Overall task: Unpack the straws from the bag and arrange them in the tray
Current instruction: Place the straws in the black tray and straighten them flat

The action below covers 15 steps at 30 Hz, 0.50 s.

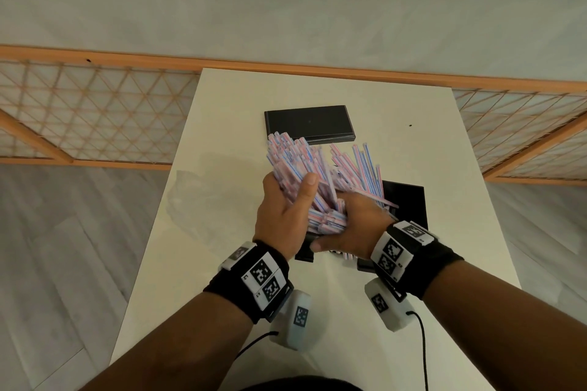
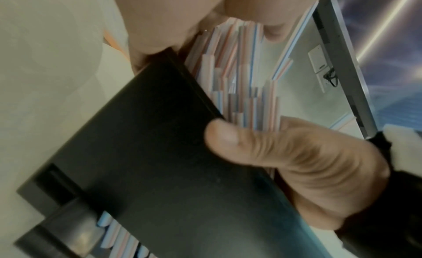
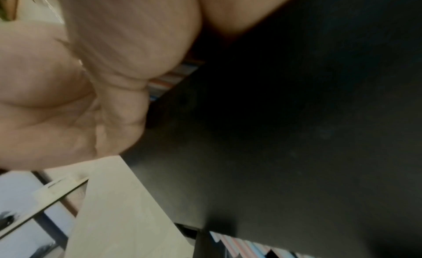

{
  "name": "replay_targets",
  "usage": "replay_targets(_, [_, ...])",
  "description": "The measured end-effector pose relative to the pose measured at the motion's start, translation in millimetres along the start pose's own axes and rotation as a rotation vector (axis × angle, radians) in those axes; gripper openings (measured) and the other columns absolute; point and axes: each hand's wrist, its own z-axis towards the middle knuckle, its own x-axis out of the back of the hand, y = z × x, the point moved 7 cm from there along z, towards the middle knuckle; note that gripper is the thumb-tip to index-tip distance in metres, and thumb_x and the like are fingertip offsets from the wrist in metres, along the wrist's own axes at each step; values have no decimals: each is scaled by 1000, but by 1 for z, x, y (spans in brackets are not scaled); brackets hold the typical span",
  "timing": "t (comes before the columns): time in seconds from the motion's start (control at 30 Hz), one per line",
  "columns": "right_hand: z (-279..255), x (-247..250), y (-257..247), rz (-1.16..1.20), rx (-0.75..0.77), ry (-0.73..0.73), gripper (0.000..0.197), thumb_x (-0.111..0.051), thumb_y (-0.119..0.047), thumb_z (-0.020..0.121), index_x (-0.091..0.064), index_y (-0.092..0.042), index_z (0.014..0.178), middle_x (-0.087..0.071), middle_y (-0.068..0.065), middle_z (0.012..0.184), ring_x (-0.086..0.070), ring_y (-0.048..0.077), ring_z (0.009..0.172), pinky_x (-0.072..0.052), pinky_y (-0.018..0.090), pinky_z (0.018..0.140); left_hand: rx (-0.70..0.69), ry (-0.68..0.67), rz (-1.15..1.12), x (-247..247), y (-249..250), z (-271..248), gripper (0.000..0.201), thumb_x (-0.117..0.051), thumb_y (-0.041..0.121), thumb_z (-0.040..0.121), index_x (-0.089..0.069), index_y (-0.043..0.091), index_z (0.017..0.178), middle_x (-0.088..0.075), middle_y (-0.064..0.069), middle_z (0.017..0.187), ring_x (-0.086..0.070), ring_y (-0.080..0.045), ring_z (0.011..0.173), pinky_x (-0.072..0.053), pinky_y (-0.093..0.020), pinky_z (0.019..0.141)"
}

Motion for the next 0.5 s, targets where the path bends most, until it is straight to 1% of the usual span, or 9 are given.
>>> replay_targets(0.07, [-11, 9, -5, 73, 17, 35, 49, -92, -50, 51, -60, -43, 88, -65, -22, 81, -60, -6, 81, -52, 19, 77, -37, -12, 9, 1, 1, -2, 76, -57, 76, 72, -49, 24, 127, -68, 17, 114, -66, 0, 103, -53, -36, 99])
replay_targets(0.13, [-16, 18, -7, 147, 21, 82, 45, -91, -48, 58, -56, -44, 86, -63, -21, 81, -60, -2, 80, -49, 20, 73, -58, 4, -30, 4, -1, -2, 74, -59, 74, 72, -51, 21, 123, -70, 14, 110, -68, -2, 101, -54, -41, 98])
replay_targets(0.2, [-18, 20, -6, 169, 19, 83, 42, -88, -51, 61, -55, -43, 86, -63, -18, 83, -61, 3, 81, -47, 22, 73, -84, 17, -69, 6, -2, 1, 76, -62, 73, 74, -52, 20, 127, -71, 10, 115, -68, -6, 107, -53, -44, 101])
replay_targets(0.23, [-18, 18, -4, 176, 3, 77, 42, -87, -53, 61, -56, -42, 88, -65, -17, 85, -63, 4, 83, -49, 24, 75, -102, 15, -83, 6, 0, 2, 77, -63, 72, 75, -51, 20, 130, -70, 9, 119, -67, -8, 110, -52, -45, 103])
replay_targets(0.27, [-17, 17, -3, 175, -10, 85, 48, -85, -58, 59, -58, -41, 95, -67, -16, 89, -64, 5, 86, -52, 27, 79, -113, 11, -102, 6, 3, 3, 76, -64, 70, 76, -51, 19, 131, -70, 8, 120, -67, -9, 112, -51, -45, 103])
replay_targets(0.33, [-13, 15, -1, 182, 4, 107, 79, -78, -73, 50, -55, -39, 117, -68, -14, 104, -65, 8, 98, -54, 35, 90, -137, 23, -153, 9, 8, 5, 76, -64, 66, 77, -49, 16, 131, -70, 8, 117, -68, -8, 108, -54, -42, 99])
replay_targets(0.4, [-11, 10, -2, 162, 30, 67, 97, -72, -84, 46, -51, -39, 129, -68, -15, 112, -64, 7, 105, -53, 38, 95, -184, 79, -209, 16, 18, 4, 79, -62, 61, 77, -45, 10, 135, -66, 9, 118, -66, -3, 109, -54, -31, 94])
replay_targets(0.43, [-11, 8, -3, 150, 33, 46, 99, -70, -85, 45, -51, -39, 131, -68, -15, 113, -64, 7, 106, -52, 37, 96, -209, 112, -227, 20, 23, 4, 83, -60, 61, 77, -43, 8, 138, -62, 5, 125, -62, -3, 115, -51, -27, 97])
replay_targets(0.5, [-12, 9, -11, 115, 47, 28, 93, -70, -80, 50, -52, -38, 131, -68, -15, 113, -64, 9, 107, -51, 37, 97, -271, 161, -215, 28, 37, 2, 86, -56, 61, 79, -37, 8, 145, -50, -4, 144, -51, -7, 131, -45, -26, 107])
